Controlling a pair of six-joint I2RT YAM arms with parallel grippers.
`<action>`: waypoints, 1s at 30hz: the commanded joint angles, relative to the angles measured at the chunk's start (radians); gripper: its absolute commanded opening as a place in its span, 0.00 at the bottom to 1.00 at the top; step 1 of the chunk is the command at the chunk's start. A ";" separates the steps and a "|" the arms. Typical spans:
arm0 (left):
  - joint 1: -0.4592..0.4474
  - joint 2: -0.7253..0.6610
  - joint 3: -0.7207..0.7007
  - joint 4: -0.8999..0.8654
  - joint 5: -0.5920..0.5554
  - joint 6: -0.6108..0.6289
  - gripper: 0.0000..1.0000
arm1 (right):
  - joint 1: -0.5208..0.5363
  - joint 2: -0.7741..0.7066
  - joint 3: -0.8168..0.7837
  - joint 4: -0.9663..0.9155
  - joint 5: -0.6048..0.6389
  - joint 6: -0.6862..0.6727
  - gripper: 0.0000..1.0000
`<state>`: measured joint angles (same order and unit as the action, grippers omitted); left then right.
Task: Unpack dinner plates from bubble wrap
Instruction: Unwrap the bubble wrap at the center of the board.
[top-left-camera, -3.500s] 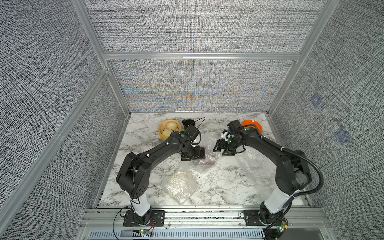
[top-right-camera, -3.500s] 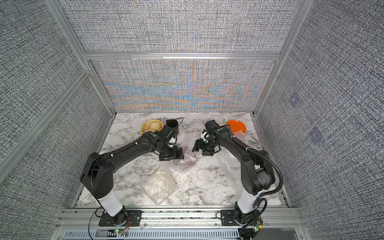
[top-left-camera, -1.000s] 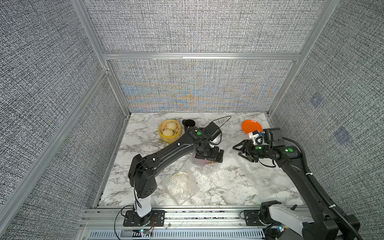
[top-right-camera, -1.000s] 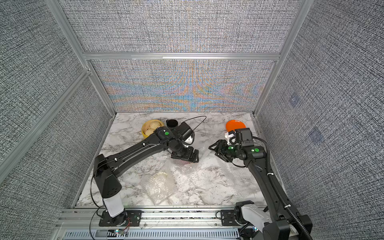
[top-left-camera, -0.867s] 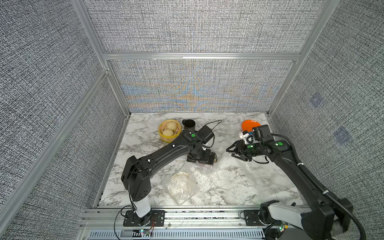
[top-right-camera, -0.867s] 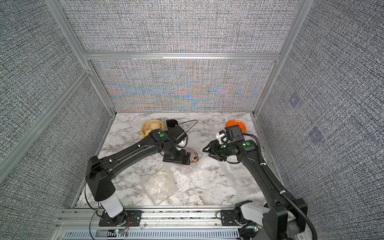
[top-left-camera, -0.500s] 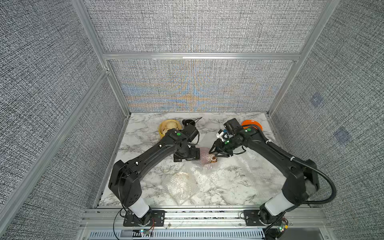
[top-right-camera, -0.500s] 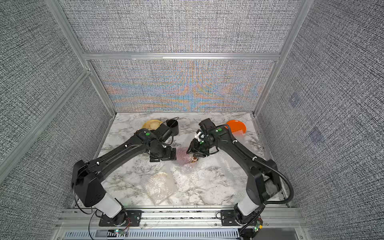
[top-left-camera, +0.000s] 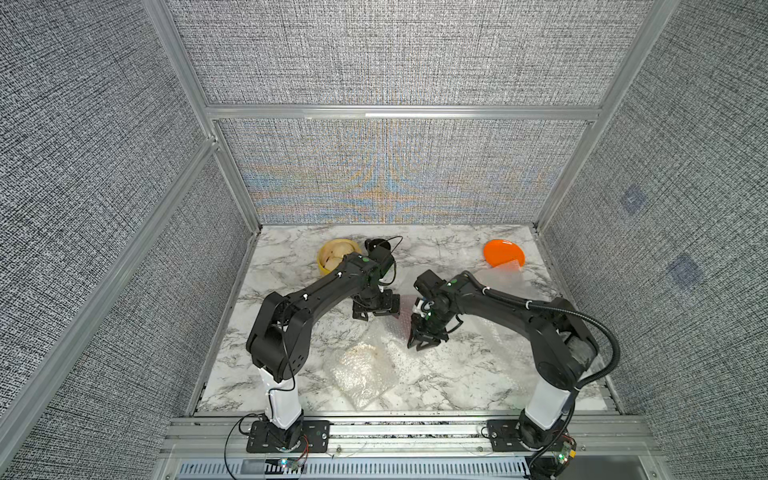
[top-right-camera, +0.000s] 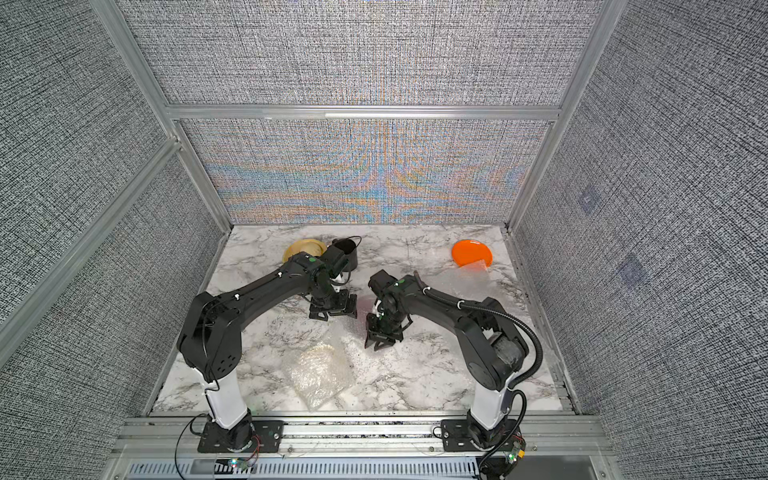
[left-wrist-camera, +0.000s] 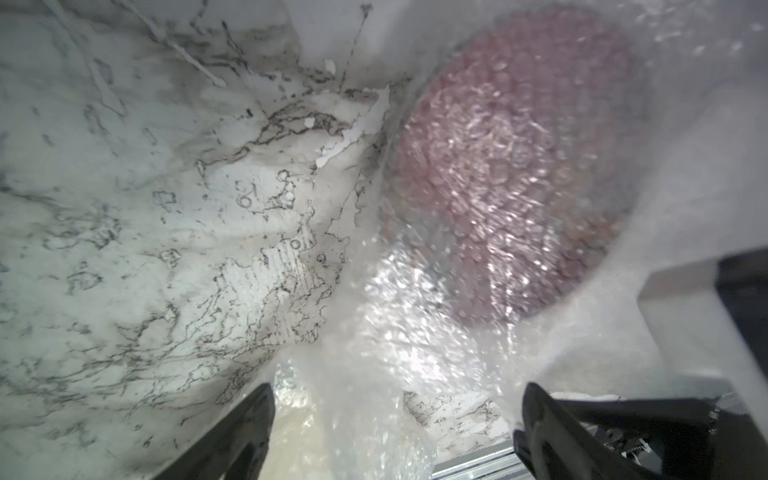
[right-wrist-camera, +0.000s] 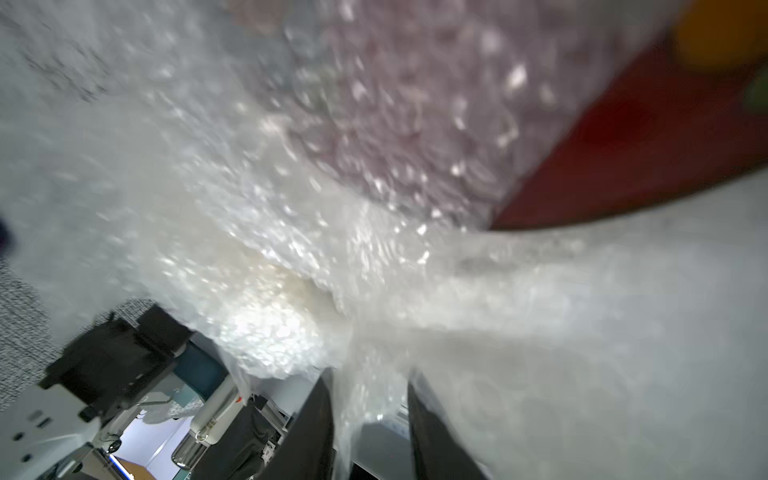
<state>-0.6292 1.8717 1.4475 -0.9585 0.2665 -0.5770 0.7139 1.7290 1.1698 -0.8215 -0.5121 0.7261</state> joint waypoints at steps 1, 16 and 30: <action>0.003 0.013 -0.033 0.059 0.068 0.036 0.92 | 0.028 -0.083 -0.087 -0.011 0.056 0.102 0.31; 0.008 -0.157 -0.100 -0.049 -0.070 0.142 0.91 | 0.115 -0.151 0.162 -0.260 0.348 0.322 0.67; 0.020 -0.102 -0.071 -0.065 -0.086 0.143 0.89 | 0.134 0.178 0.481 -0.473 0.486 0.166 0.70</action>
<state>-0.6102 1.7584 1.3632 -0.9993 0.1833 -0.4519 0.8467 1.8816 1.6356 -1.2461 -0.0574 0.9264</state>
